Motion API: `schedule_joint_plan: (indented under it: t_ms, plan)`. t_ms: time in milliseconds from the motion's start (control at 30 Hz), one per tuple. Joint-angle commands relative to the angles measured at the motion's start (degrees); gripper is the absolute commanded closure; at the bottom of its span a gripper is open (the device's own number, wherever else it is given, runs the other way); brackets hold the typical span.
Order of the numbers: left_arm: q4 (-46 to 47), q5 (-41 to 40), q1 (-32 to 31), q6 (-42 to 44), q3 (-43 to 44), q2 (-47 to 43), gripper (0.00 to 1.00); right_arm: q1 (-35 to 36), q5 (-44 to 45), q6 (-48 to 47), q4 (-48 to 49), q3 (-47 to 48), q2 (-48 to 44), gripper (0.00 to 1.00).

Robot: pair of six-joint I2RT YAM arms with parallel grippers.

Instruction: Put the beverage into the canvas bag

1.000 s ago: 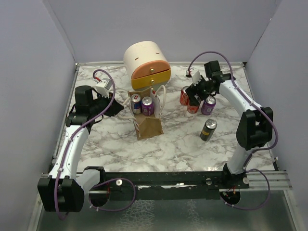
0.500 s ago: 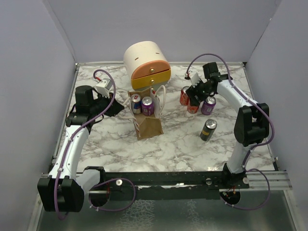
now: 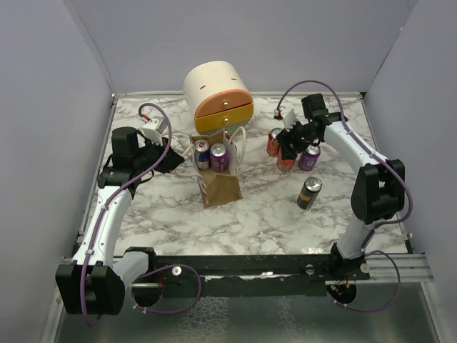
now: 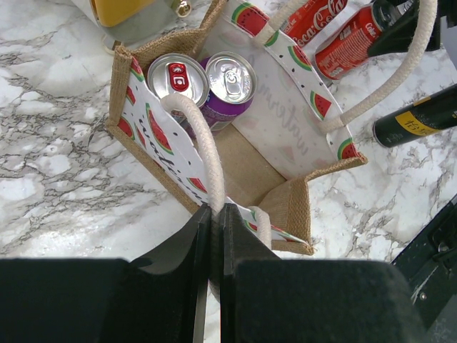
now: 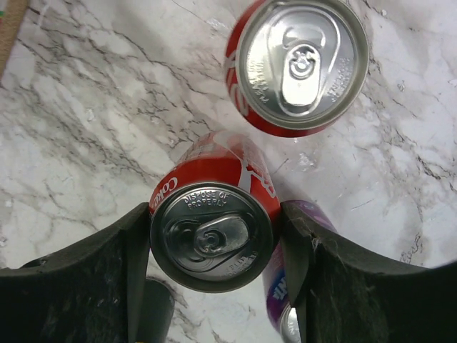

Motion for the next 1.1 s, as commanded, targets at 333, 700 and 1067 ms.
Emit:
schedule_joint_plan:
  t_ms: [333,700,1067]
  plan:
    - [1.1,0.7,-0.5,1.0,-0.1,-1.0,1.00,17.7,-1.6,2.3,0.2,10.7,-17.7,0.71]
    - [0.7,0.2,-0.6,0.5,0.7,0.0,1.00,25.3,10.9,-0.6,1.2,26.4,-12.3,0.74]
    - [1.0,-0.1,-0.6,1.0,0.0,-0.3,1.00,32.5,3.0,0.2,-1.5,36.9,-5.7,0.75]
